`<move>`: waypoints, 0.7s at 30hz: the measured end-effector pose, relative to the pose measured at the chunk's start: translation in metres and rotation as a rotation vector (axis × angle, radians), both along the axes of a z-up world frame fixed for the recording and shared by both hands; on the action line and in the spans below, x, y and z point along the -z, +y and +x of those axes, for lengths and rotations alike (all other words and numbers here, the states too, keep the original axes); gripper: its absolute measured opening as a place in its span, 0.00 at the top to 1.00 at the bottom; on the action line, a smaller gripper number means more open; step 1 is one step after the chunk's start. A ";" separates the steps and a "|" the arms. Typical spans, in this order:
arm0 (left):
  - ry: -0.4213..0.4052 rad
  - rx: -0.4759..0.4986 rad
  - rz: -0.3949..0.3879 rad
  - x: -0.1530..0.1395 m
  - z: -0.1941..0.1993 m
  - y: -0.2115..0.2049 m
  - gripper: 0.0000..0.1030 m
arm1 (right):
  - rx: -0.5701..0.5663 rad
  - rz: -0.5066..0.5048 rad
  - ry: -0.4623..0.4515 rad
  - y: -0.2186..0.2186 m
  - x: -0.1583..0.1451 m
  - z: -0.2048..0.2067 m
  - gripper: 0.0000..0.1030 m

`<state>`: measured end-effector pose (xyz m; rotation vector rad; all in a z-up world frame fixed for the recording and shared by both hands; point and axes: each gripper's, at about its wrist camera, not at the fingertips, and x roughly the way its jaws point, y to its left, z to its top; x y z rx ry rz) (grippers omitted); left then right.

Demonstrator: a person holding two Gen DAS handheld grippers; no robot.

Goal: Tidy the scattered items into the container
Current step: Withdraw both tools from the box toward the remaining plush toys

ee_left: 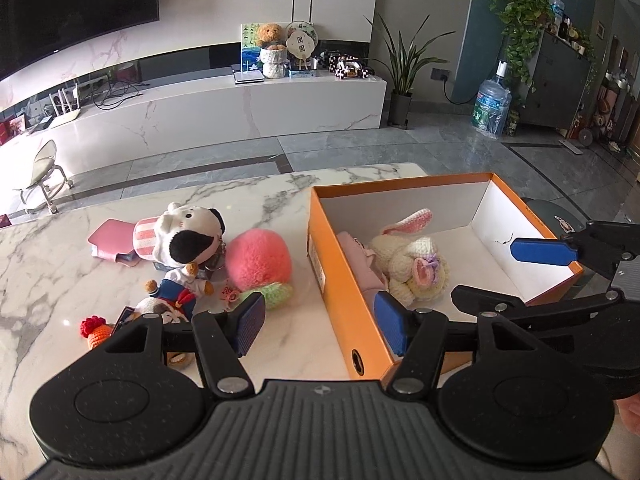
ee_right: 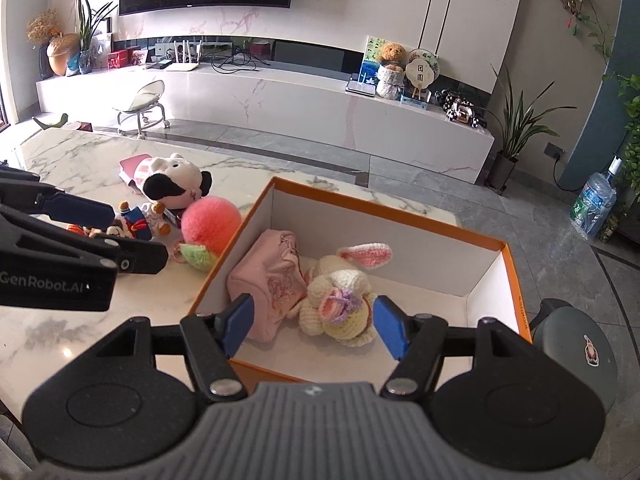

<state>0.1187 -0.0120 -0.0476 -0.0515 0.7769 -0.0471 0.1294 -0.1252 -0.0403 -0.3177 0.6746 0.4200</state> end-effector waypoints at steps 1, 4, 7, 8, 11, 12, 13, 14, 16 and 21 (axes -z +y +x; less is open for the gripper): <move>-0.006 -0.005 -0.001 -0.001 -0.005 0.004 0.31 | -0.006 -0.003 -0.009 0.004 -0.002 -0.005 0.32; -0.019 -0.012 -0.003 -0.004 -0.019 0.015 0.31 | -0.032 -0.013 -0.042 0.017 -0.008 -0.024 0.30; -0.031 -0.020 -0.013 -0.007 -0.032 0.026 0.31 | -0.050 -0.008 -0.063 0.028 -0.013 -0.041 0.29; -0.035 -0.022 -0.016 -0.008 -0.037 0.030 0.31 | -0.055 -0.004 -0.065 0.032 -0.014 -0.046 0.28; -0.047 -0.030 -0.023 -0.010 -0.048 0.041 0.31 | -0.066 -0.003 -0.082 0.043 -0.014 -0.062 0.27; -0.050 -0.034 -0.026 -0.010 -0.051 0.044 0.31 | -0.066 -0.004 -0.091 0.047 -0.014 -0.067 0.27; -0.054 -0.039 -0.030 -0.010 -0.055 0.048 0.31 | -0.064 -0.003 -0.098 0.050 -0.014 -0.072 0.26; -0.058 -0.046 -0.032 -0.009 -0.058 0.052 0.31 | -0.060 0.001 -0.103 0.053 -0.014 -0.076 0.26; -0.065 -0.058 -0.035 -0.008 -0.063 0.060 0.31 | -0.052 0.019 -0.105 0.059 -0.014 -0.084 0.25; -0.088 -0.081 -0.047 0.001 -0.075 0.079 0.30 | -0.005 0.056 -0.110 0.073 -0.007 -0.097 0.24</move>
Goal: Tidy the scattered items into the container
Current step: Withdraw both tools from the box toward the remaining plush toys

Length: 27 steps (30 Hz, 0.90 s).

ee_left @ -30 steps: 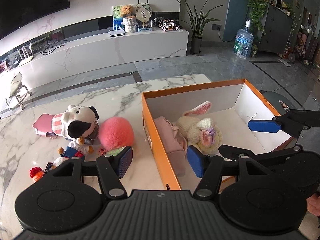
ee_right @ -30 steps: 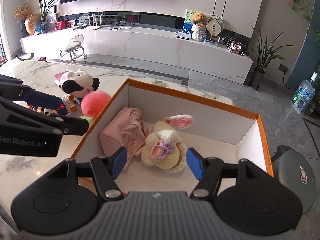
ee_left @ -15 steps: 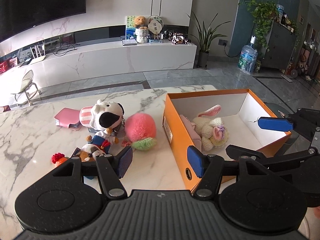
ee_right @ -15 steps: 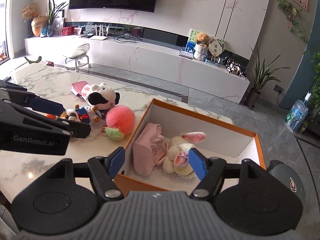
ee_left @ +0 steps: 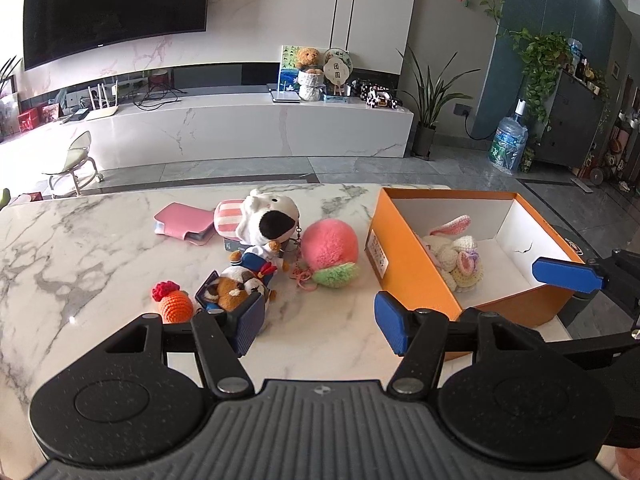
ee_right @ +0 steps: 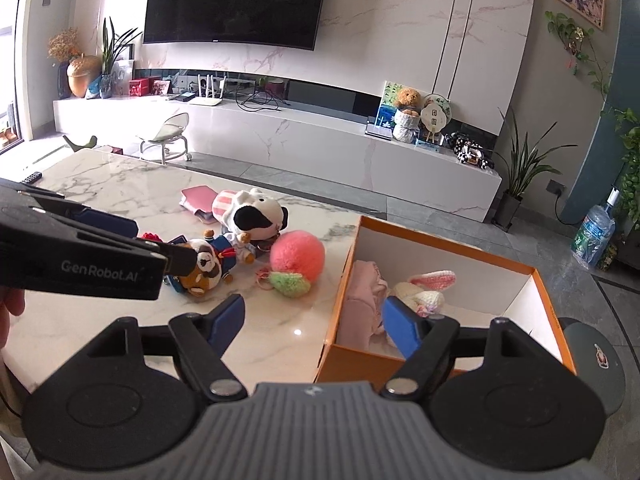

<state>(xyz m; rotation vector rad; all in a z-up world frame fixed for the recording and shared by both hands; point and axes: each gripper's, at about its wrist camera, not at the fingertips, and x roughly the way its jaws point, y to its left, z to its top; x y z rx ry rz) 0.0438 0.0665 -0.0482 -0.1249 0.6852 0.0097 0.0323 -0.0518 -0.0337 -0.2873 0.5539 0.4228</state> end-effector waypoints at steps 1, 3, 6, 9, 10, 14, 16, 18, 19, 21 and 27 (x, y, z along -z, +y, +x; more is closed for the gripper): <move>-0.005 -0.006 -0.002 0.003 -0.002 0.004 0.31 | 0.011 0.009 0.000 0.003 0.002 -0.002 0.24; -0.013 -0.019 -0.003 0.008 -0.006 0.012 0.30 | 0.043 0.027 -0.001 0.009 0.006 -0.005 0.24; -0.026 -0.037 -0.008 0.017 -0.010 0.025 0.30 | 0.094 0.058 -0.006 0.016 0.014 -0.008 0.24; -0.036 -0.060 -0.010 0.027 -0.013 0.039 0.30 | 0.134 0.080 -0.026 0.026 0.024 -0.011 0.24; -0.039 -0.067 -0.011 0.030 -0.013 0.044 0.30 | 0.147 0.087 -0.032 0.029 0.027 -0.011 0.24; -0.039 -0.094 -0.035 0.046 -0.014 0.065 0.30 | 0.150 0.095 -0.045 0.043 0.041 -0.008 0.25; -0.035 -0.107 -0.053 0.054 -0.012 0.075 0.31 | 0.137 0.096 -0.038 0.051 0.048 -0.006 0.25; -0.032 -0.114 -0.063 0.061 -0.009 0.082 0.30 | 0.120 0.094 -0.028 0.060 0.055 -0.002 0.27; -0.030 -0.118 -0.068 0.064 -0.008 0.085 0.30 | 0.112 0.091 -0.022 0.064 0.058 0.000 0.28; -0.027 -0.121 -0.079 0.071 -0.005 0.091 0.30 | 0.098 0.085 -0.011 0.073 0.065 0.004 0.28; -0.027 -0.083 -0.105 0.084 0.014 0.094 0.30 | 0.074 0.070 0.000 0.093 0.085 0.022 0.28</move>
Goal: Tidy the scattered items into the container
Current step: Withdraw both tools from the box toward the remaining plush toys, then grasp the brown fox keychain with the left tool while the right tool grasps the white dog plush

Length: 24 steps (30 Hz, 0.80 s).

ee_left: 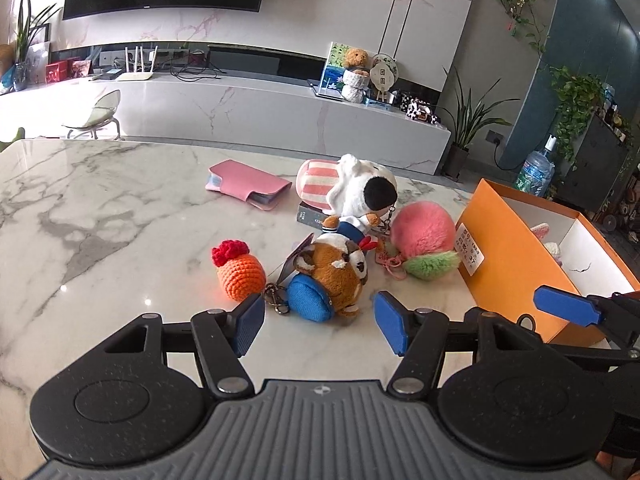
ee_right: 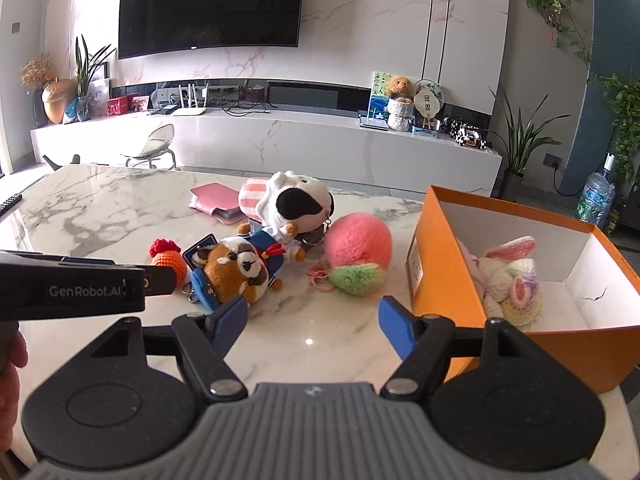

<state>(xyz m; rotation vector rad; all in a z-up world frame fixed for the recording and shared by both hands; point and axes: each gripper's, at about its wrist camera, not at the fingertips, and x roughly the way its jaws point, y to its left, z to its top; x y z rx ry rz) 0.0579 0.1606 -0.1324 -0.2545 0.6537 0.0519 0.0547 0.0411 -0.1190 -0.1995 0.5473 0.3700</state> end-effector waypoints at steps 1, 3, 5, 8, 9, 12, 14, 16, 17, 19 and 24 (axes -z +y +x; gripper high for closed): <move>-0.002 0.007 0.001 0.001 0.004 0.000 0.30 | -0.002 -0.005 -0.003 0.002 0.003 0.004 0.29; -0.001 0.022 0.005 0.004 0.016 -0.001 0.29 | -0.008 -0.015 -0.009 0.005 0.007 0.011 0.32; 0.004 0.035 0.009 0.007 0.028 -0.002 0.28 | -0.013 -0.025 -0.012 0.008 0.011 0.021 0.33; 0.011 0.032 0.025 0.013 0.044 -0.003 0.17 | -0.012 -0.027 -0.005 0.009 0.016 0.036 0.36; 0.015 0.032 0.027 0.016 0.049 -0.003 0.17 | -0.011 -0.023 0.000 0.009 0.018 0.041 0.36; 0.029 0.031 0.028 0.023 0.064 -0.002 0.17 | -0.013 -0.011 0.015 0.011 0.025 0.055 0.36; 0.038 0.035 0.028 0.028 0.072 -0.001 0.17 | -0.017 -0.005 0.022 0.013 0.028 0.061 0.36; 0.052 0.044 0.031 0.033 0.079 0.000 0.17 | -0.023 0.001 0.029 0.014 0.032 0.067 0.36; 0.059 0.045 0.030 0.035 0.081 0.000 0.17 | -0.025 0.002 0.033 0.015 0.034 0.069 0.36; 0.073 0.044 0.023 0.040 0.086 0.001 0.17 | -0.031 0.001 0.042 0.018 0.038 0.074 0.36; 0.096 0.058 -0.022 0.052 0.094 0.006 0.20 | -0.038 -0.005 0.064 0.022 0.048 0.083 0.36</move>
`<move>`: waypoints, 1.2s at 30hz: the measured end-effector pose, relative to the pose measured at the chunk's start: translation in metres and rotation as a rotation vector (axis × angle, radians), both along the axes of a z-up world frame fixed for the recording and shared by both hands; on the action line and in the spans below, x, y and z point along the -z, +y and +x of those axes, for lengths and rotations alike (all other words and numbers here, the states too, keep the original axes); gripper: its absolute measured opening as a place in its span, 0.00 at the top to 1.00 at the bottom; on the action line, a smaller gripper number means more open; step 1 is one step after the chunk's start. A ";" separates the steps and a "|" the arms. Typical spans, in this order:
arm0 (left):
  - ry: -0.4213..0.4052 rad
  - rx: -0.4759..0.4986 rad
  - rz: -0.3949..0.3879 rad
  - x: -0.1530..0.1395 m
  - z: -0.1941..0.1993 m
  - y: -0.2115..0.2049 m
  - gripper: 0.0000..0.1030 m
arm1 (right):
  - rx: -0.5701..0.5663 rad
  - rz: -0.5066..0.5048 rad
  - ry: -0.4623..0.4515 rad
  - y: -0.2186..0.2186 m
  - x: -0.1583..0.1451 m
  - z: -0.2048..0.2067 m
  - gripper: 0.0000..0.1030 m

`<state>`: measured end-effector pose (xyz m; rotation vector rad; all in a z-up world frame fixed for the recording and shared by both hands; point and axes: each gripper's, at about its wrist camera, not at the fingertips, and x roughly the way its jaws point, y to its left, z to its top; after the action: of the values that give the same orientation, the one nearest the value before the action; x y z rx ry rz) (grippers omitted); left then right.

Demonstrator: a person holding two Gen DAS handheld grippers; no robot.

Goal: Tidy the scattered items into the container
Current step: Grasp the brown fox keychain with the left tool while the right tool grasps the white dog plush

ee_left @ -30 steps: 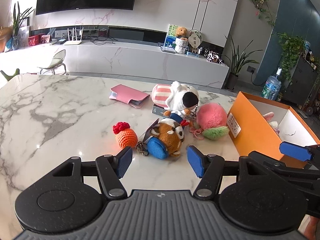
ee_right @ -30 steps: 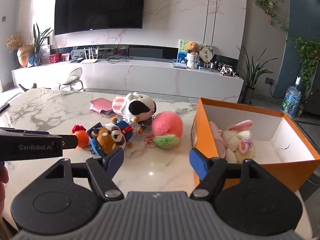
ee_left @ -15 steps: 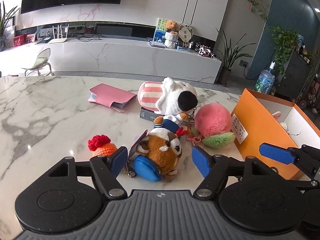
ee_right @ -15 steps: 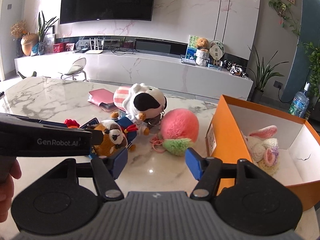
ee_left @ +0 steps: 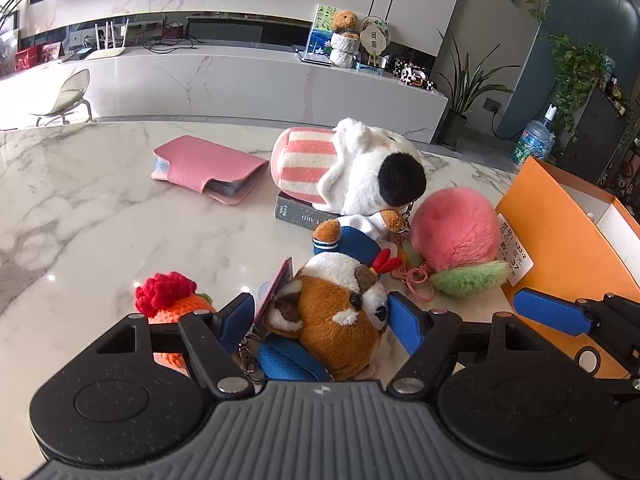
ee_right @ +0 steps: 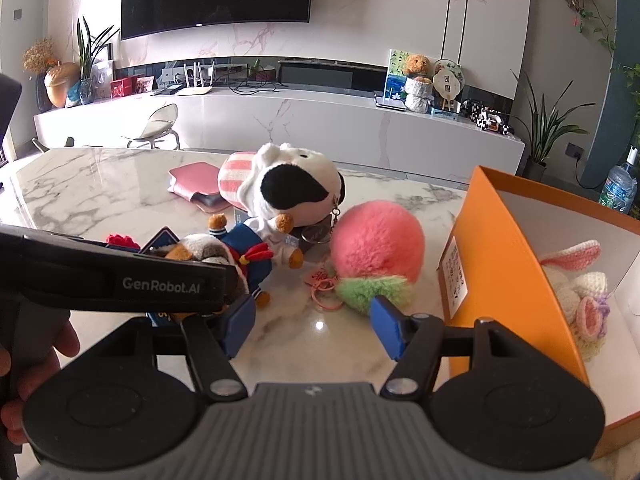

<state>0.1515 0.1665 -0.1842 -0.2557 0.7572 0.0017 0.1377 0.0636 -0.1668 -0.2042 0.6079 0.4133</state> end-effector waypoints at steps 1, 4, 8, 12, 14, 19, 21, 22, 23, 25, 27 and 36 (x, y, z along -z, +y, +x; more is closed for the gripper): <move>0.001 0.006 -0.018 0.002 0.000 0.001 0.23 | 0.000 -0.001 0.003 0.001 0.002 0.001 0.36; -0.010 0.021 -0.030 0.002 0.000 0.001 0.34 | -0.008 -0.008 0.006 0.005 0.005 0.004 0.36; -0.015 -0.001 -0.013 -0.005 -0.003 0.008 0.38 | -0.034 -0.021 0.001 0.012 0.004 0.005 0.36; -0.039 -0.055 -0.044 -0.016 -0.009 0.025 0.39 | -0.066 -0.033 -0.047 0.023 -0.005 0.006 0.36; -0.052 -0.088 -0.046 -0.021 -0.009 0.032 0.39 | -0.076 -0.041 -0.085 0.026 -0.012 0.010 0.36; -0.069 -0.153 -0.050 -0.029 -0.003 0.048 0.40 | -0.081 -0.064 -0.140 0.038 -0.023 0.033 0.36; -0.075 -0.171 -0.047 -0.031 -0.002 0.054 0.40 | -0.089 -0.064 -0.143 0.045 -0.027 0.045 0.34; -0.077 -0.180 -0.048 -0.032 -0.001 0.057 0.40 | -0.098 -0.067 -0.145 0.049 -0.028 0.051 0.31; -0.079 -0.187 -0.051 -0.032 0.000 0.060 0.40 | -0.105 -0.075 -0.154 0.054 -0.027 0.056 0.29; -0.081 -0.199 -0.062 -0.031 0.001 0.065 0.40 | -0.115 -0.105 -0.175 0.064 -0.025 0.065 0.21; -0.078 -0.209 -0.077 -0.028 0.001 0.070 0.40 | -0.133 -0.121 -0.182 0.072 -0.021 0.074 0.19; -0.047 -0.234 -0.139 -0.014 0.002 0.085 0.40 | -0.202 -0.173 -0.124 0.100 0.003 0.098 0.13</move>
<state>0.1535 0.2511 -0.1702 -0.4745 0.6777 0.1640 0.2358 0.1632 -0.1702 -0.4559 0.5021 0.5388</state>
